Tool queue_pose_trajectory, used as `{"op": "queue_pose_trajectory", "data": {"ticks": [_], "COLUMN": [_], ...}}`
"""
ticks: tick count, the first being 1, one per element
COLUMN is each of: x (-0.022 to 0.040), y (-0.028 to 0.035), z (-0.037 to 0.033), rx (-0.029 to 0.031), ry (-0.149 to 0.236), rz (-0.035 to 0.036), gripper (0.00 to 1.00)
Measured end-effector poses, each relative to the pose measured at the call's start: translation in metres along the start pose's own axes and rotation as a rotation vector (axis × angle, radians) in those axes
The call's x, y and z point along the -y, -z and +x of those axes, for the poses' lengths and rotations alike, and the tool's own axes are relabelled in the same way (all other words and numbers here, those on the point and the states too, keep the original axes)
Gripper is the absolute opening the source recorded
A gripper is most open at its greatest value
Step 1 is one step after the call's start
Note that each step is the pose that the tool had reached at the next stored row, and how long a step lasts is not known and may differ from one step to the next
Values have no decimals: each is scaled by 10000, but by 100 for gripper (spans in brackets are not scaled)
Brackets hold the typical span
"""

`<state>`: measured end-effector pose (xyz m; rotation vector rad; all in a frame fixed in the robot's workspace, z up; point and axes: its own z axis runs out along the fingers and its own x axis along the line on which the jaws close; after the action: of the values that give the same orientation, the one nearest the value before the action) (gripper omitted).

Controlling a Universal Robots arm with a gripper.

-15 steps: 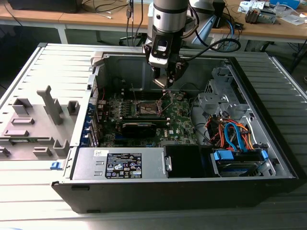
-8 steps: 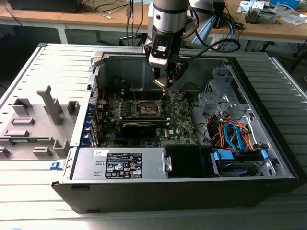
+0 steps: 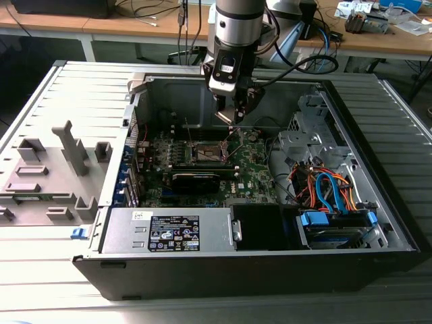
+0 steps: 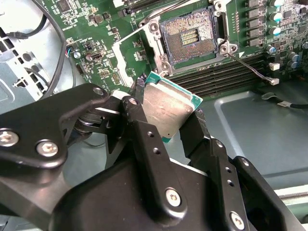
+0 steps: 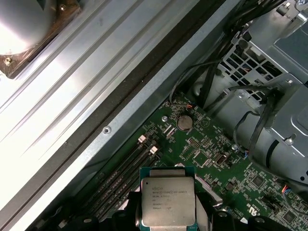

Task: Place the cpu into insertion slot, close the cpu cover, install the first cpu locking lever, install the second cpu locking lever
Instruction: 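Place the cpu into insertion slot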

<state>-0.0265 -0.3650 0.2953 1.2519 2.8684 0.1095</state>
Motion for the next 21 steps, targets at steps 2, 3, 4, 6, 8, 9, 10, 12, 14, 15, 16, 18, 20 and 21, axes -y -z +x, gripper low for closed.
{"op": "queue_pose_trajectory", "data": {"ticks": [2,3,4,6,8,9,10,12,14,15,16,18,20,21], "x": [0,0,0,0,0,0,0,1,1,1,1,1,1,1], "y": [-1,-3,-3,-4,-6,-6,-7,-8,-9,-10,-10,-12,-13,-13], "z": [0,0,0,0,0,0,0,0,0,0,0,0,0,0], "rx": [1,2,2,3,4,4,5,6,6,7,7,8,9,9], "ry": [-13,-27,-34,-45,-58,-64,-69,-84,-96,-102,-107,-121,-134,-138], "rz": [0,0,-1,-1,-1,-1,-1,-1,-2,-2,-2,-2,-3,-3], "gripper": [55,55,55,55,55,55,55,55,55,55,55,55,55,55]}}
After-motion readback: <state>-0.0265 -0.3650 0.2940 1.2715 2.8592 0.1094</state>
